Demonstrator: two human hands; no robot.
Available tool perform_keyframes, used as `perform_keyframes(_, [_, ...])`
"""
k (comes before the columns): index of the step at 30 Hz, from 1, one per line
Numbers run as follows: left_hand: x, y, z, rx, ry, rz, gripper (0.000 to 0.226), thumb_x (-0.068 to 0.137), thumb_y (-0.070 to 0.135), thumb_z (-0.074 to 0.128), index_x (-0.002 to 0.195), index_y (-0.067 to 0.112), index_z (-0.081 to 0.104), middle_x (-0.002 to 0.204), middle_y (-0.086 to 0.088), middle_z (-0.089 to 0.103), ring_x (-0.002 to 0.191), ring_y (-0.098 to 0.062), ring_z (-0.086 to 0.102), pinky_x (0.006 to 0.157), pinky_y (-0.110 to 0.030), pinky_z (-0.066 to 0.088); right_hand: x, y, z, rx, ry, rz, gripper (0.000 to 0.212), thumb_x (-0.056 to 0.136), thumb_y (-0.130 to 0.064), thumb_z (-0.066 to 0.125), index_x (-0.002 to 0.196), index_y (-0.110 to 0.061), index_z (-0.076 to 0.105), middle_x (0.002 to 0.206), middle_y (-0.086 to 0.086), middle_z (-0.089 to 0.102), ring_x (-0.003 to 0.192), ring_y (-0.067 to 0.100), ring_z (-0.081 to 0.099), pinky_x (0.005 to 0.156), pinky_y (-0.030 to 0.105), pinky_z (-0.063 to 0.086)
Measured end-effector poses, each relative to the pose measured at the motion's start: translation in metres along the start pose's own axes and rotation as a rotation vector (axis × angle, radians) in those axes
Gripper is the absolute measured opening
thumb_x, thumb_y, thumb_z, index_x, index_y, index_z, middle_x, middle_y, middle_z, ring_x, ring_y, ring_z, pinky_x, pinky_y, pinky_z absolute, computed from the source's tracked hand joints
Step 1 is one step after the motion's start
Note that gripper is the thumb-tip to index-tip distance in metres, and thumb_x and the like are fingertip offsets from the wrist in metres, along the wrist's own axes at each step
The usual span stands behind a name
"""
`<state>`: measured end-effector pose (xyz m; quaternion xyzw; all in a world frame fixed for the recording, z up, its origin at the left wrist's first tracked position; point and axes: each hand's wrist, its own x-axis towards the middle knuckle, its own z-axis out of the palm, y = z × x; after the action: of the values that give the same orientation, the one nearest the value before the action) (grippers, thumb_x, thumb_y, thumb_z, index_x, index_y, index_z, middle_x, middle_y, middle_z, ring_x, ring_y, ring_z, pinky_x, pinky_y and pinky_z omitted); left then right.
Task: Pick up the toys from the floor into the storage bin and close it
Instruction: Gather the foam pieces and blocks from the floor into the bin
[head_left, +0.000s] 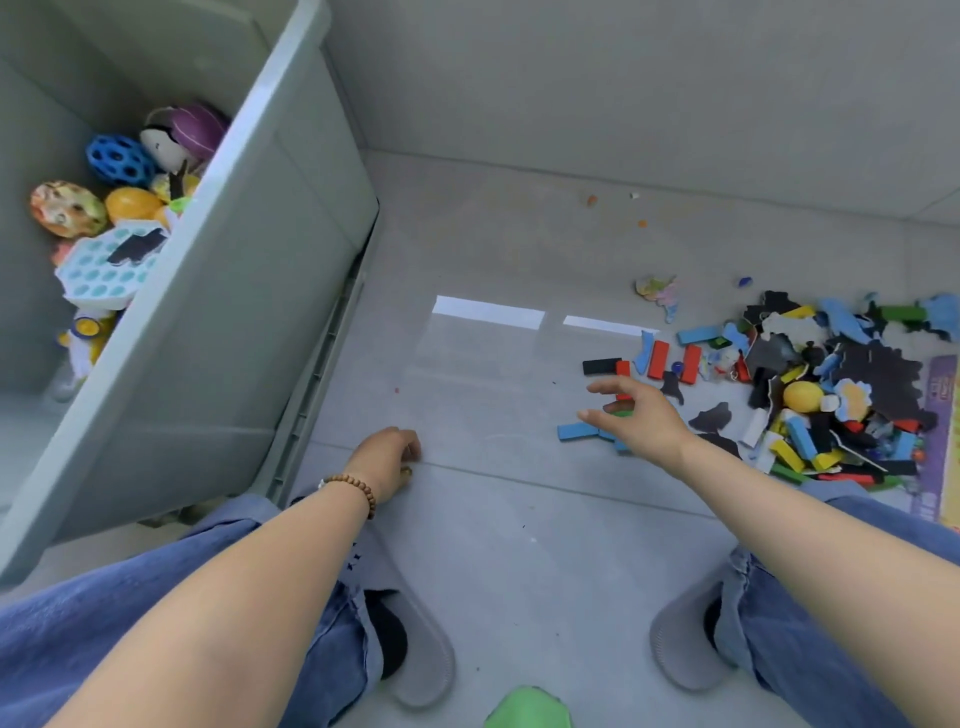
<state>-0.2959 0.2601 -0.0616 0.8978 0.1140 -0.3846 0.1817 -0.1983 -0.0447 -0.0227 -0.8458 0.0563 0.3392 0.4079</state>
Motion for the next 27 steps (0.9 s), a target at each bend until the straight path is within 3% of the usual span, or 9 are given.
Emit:
perform_keyframes(5, [0.011,0.015,-0.001,-0.252,0.110,-0.040,0.018,0.083,0.000,0.061,0.099,0.005,0.067,0.098,-0.010,0.066,0.082,-0.017,0.055,0.080,-0.020,0.044,0.000,0.007,-0.012,0.088,0.037,0.035,0.034,0.081,-0.026,0.072,0.112,-0.021,0.059,0.120,0.002,0.056,0.103,0.017,0.056,0.084,0.029,0.047])
perform_keyframes(9, [0.027,0.063,-0.024,-0.431,0.160,0.027,0.014,0.088,0.007,0.058,0.099,0.007,0.067,0.095,-0.006,0.062,0.084,-0.018,0.056,0.079,-0.019,0.041,-0.002,0.009,-0.029,0.140,0.048,0.059,0.035,0.082,-0.020,0.071,0.115,-0.016,0.058,0.108,-0.002,0.059,0.089,0.011,0.058,0.089,0.033,0.050])
perform_keyframes(11, [0.034,0.092,-0.041,-0.520,0.122,0.065,0.007,0.091,0.014,0.058,0.089,0.011,0.063,0.087,-0.004,0.059,0.077,-0.020,0.056,0.073,-0.025,0.046,-0.002,0.010,-0.044,0.083,0.038,0.050,0.039,0.081,-0.022,0.072,0.117,-0.014,0.058,0.111,0.001,0.058,0.095,0.014,0.058,0.086,0.029,0.047])
perform_keyframes(13, [0.038,0.121,-0.064,-0.549,0.061,0.115,0.017,0.092,0.022,0.059,0.078,0.013,0.056,0.084,-0.005,0.058,0.069,-0.017,0.057,0.068,-0.027,0.052,0.000,0.008,-0.067,-0.044,0.009,0.025,0.043,0.080,-0.026,0.072,0.119,-0.015,0.058,0.117,0.001,0.057,0.105,0.018,0.056,0.088,0.028,0.044])
perform_keyframes(15, [0.040,0.149,-0.095,-0.432,-0.005,0.189,0.024,0.092,0.028,0.058,0.074,0.015,0.049,0.080,-0.004,0.059,0.065,-0.014,0.057,0.064,-0.026,0.053,0.002,0.001,-0.100,-0.196,-0.016,0.015,0.046,0.080,-0.030,0.072,0.121,-0.017,0.057,0.123,-0.002,0.056,0.106,0.017,0.055,0.089,0.028,0.043])
perform_keyframes(18, [0.040,0.192,-0.148,-0.177,-0.064,0.268,0.018,0.094,0.022,0.056,0.082,0.009,0.050,0.081,-0.005,0.065,0.061,-0.013,0.058,0.060,-0.024,0.054,0.004,-0.014,-0.148,-0.421,-0.048,0.018,0.046,0.081,-0.031,0.072,0.123,-0.018,0.056,0.125,-0.001,0.056,0.107,0.018,0.056,0.089,0.027,0.042])
perform_keyframes(20, [0.045,0.217,-0.173,-0.131,-0.064,0.313,0.008,0.094,0.011,0.051,0.094,0.003,0.053,0.090,-0.011,0.066,0.063,-0.014,0.058,0.055,-0.018,0.053,0.009,-0.018,-0.168,-0.514,-0.047,-0.001,0.044,0.081,-0.031,0.071,0.121,-0.020,0.056,0.123,-0.001,0.057,0.105,0.017,0.057,0.090,0.029,0.046])
perform_keyframes(24, [0.065,0.244,-0.163,-0.368,-0.083,0.276,0.008,0.095,0.010,0.046,0.088,0.010,0.050,0.088,-0.005,0.057,0.067,-0.009,0.051,0.054,-0.016,0.048,0.020,-0.001,-0.165,-0.381,-0.006,-0.016,0.038,0.080,-0.029,0.073,0.114,-0.018,0.060,0.113,-0.003,0.059,0.095,0.014,0.058,0.085,0.027,0.046])
perform_keyframes(27, [0.087,0.247,-0.123,-0.529,-0.143,0.181,0.015,0.095,0.022,0.051,0.097,0.007,0.052,0.086,-0.003,0.052,0.070,-0.011,0.049,0.060,-0.020,0.045,0.032,0.023,-0.140,-0.229,0.011,0.008,0.037,0.077,-0.030,0.075,0.111,-0.018,0.064,0.109,-0.004,0.062,0.093,0.016,0.060,0.087,0.028,0.048])
